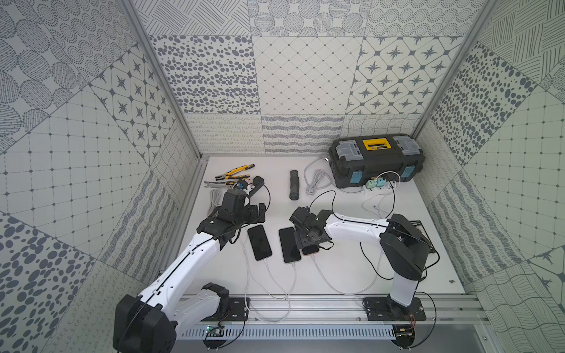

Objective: Unplug the charging cable from the phone
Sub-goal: Pick up the phone at the center of the board.

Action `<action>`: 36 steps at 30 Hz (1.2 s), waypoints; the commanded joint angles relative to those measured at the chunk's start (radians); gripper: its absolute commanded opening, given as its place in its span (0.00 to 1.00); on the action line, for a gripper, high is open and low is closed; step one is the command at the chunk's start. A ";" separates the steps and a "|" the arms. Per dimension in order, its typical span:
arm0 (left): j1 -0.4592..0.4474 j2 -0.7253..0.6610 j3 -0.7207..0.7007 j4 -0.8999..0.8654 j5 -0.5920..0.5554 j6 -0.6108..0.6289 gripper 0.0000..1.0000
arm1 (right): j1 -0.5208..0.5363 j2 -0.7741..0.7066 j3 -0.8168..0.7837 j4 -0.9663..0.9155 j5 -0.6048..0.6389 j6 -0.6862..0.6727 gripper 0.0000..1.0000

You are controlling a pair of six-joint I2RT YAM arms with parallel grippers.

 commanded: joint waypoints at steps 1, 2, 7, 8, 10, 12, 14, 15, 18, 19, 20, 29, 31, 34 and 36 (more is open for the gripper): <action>-0.013 0.005 -0.003 0.019 0.022 -0.010 0.98 | 0.003 -0.008 -0.009 0.000 0.014 -0.002 0.97; -0.013 0.006 -0.005 0.020 0.021 -0.010 0.98 | 0.003 -0.002 -0.007 -0.001 0.011 -0.005 0.97; -0.013 0.012 -0.005 0.021 0.024 -0.010 0.98 | 0.006 0.016 -0.003 0.003 -0.013 -0.009 0.97; -0.013 0.012 -0.005 0.021 0.024 -0.009 0.98 | 0.006 0.018 -0.005 0.006 -0.011 -0.008 0.97; -0.013 0.012 -0.005 0.021 0.023 -0.010 0.98 | 0.006 0.021 -0.007 0.009 -0.015 -0.008 0.97; -0.013 0.011 -0.005 0.020 0.023 -0.010 0.98 | 0.006 0.024 -0.010 0.014 -0.019 -0.009 0.97; -0.013 0.010 -0.005 0.021 0.023 -0.010 0.98 | 0.006 0.030 -0.011 0.017 -0.016 -0.008 0.97; -0.013 0.010 -0.006 0.021 0.023 -0.010 0.98 | 0.006 0.034 -0.013 0.017 -0.016 -0.008 0.96; -0.013 0.008 -0.007 0.021 0.022 -0.010 0.98 | 0.008 0.040 -0.014 0.029 -0.040 -0.015 0.95; -0.013 0.007 -0.006 0.021 0.022 -0.010 0.98 | 0.011 0.038 -0.016 0.034 -0.042 -0.014 0.94; -0.013 0.006 -0.007 0.021 0.023 -0.010 0.98 | 0.012 0.037 -0.018 0.038 -0.041 -0.013 0.94; -0.013 -0.001 -0.008 0.019 0.023 -0.011 0.98 | 0.012 0.055 -0.034 0.063 -0.038 -0.018 0.91; -0.013 -0.004 -0.008 0.019 0.023 -0.011 0.98 | 0.012 0.054 -0.040 0.069 -0.040 -0.018 0.90; -0.013 -0.004 -0.008 0.018 0.023 -0.011 0.98 | 0.012 0.059 -0.042 0.073 -0.039 -0.020 0.84; -0.013 -0.004 -0.008 0.018 0.024 -0.011 0.98 | 0.012 0.056 -0.045 0.072 -0.035 -0.019 0.79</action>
